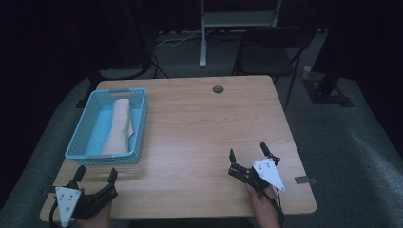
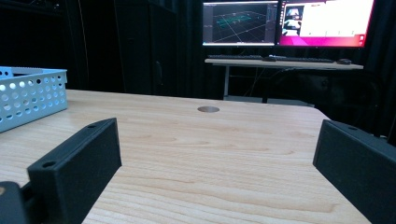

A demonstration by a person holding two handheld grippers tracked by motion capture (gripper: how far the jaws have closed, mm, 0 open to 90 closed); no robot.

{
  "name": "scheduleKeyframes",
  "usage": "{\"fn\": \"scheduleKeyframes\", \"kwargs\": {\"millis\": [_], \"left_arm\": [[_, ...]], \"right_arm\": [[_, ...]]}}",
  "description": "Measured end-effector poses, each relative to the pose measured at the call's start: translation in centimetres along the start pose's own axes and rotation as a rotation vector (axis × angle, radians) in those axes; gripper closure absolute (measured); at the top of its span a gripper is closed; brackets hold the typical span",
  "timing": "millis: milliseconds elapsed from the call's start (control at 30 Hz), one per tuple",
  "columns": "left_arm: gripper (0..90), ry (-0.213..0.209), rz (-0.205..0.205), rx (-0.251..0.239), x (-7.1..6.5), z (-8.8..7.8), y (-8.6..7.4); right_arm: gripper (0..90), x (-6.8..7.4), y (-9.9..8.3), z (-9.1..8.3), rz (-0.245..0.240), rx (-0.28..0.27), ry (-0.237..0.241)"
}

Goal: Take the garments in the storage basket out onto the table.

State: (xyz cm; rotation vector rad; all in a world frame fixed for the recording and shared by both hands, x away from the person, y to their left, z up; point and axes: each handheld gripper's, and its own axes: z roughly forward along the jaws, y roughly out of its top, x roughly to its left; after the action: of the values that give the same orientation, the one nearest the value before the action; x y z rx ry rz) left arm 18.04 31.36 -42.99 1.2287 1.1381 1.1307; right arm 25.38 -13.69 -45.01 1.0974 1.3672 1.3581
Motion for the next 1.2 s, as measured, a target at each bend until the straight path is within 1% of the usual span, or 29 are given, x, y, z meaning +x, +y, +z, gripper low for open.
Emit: {"fn": "scheduleKeyframes", "kwargs": {"millis": [33, 100, 200, 367, 467, 533, 600, 633, 700, 733, 767, 833, 867, 933, 1000, 1100, 1133, 1200], "left_arm": [[3.3, 0.004, -0.005, -0.004, 0.2, 0.1, 0.3], [3.3, 0.004, -0.005, -0.004, 0.2, 0.1, 0.3], [3.4, -0.008, -0.020, 0.002, 0.3, 0.4, 0.9], [3.4, -0.003, -0.024, 0.001, 0.4, 0.6, 1.6], [3.3, 0.010, -0.031, 0.017, 0.7, 1.0, 2.1], [3.3, 0.015, -0.034, 0.019, 0.8, 1.1, 2.3], [3.4, 0.022, -0.038, 0.025, 0.9, 1.4, 2.8], [3.4, 0.022, -0.038, 0.025, 0.9, 1.4, 2.8], [3.4, 0.019, -0.046, 0.039, 1.1, 1.7, 3.4], [3.4, 0.020, -0.050, 0.037, 1.1, 1.8, 3.7], [3.4, 0.020, -0.050, 0.037, 1.1, 1.8, 3.7], [3.4, 0.023, -0.041, 0.041, 1.1, 2.2, 4.4], [3.3, 0.025, -0.030, 0.046, 1.0, 2.5, 4.9], [3.3, 0.025, -0.030, 0.046, 1.0, 2.5, 4.9], [3.3, 0.028, -0.020, 0.047, 1.0, 2.6, 5.3], [3.3, 0.029, -0.028, 0.050, 1.3, 2.8, 5.8], [3.4, 0.030, -0.029, 0.066, 1.4, 2.9, 5.9], [3.4, 0.030, -0.031, 0.072, 1.6, 2.9, 6.0]], "right_arm": [[0.2, 0.0, 0.0, 0.0, -0.001, 0.000, 0.000], [0.2, 0.0, 0.0, 0.0, -0.001, 0.000, 0.000], [0.2, 0.0, 0.0, 0.0, -0.001, 0.000, 0.000], [0.2, 0.0, 0.0, 0.0, -0.001, 0.000, 0.000], [0.2, 0.0, 0.0, 0.0, -0.001, 0.000, 0.000], [0.2, 0.0, 0.0, 0.0, -0.001, 0.000, 0.000], [0.2, 0.0, 0.0, 0.0, -0.001, 0.000, 0.000], [0.2, 0.0, 0.0, 0.0, -0.001, 0.000, 0.000], [0.2, 0.0, 0.0, 0.0, -0.001, 0.000, 0.000], [0.2, 0.0, 0.0, 0.0, -0.001, 0.000, 0.000], [0.2, 0.0, 0.0, 0.0, -0.001, 0.000, 0.000], [0.2, 0.0, 0.0, 0.0, -0.001, 0.000, 0.000], [0.2, 0.0, 0.0, 0.0, -0.001, 0.000, 0.000], [0.2, 0.0, 0.0, 0.0, -0.001, 0.000, 0.000], [0.2, 0.0, 0.0, 0.0, -0.001, 0.000, 0.000], [0.2, 0.0, 0.0, 0.0, -0.001, 0.000, 0.000], [0.2, 0.0, 0.0, 0.0, -0.001, 0.000, 0.000], [0.2, 0.0, 0.0, 0.0, -0.001, 0.000, 0.000]]}}
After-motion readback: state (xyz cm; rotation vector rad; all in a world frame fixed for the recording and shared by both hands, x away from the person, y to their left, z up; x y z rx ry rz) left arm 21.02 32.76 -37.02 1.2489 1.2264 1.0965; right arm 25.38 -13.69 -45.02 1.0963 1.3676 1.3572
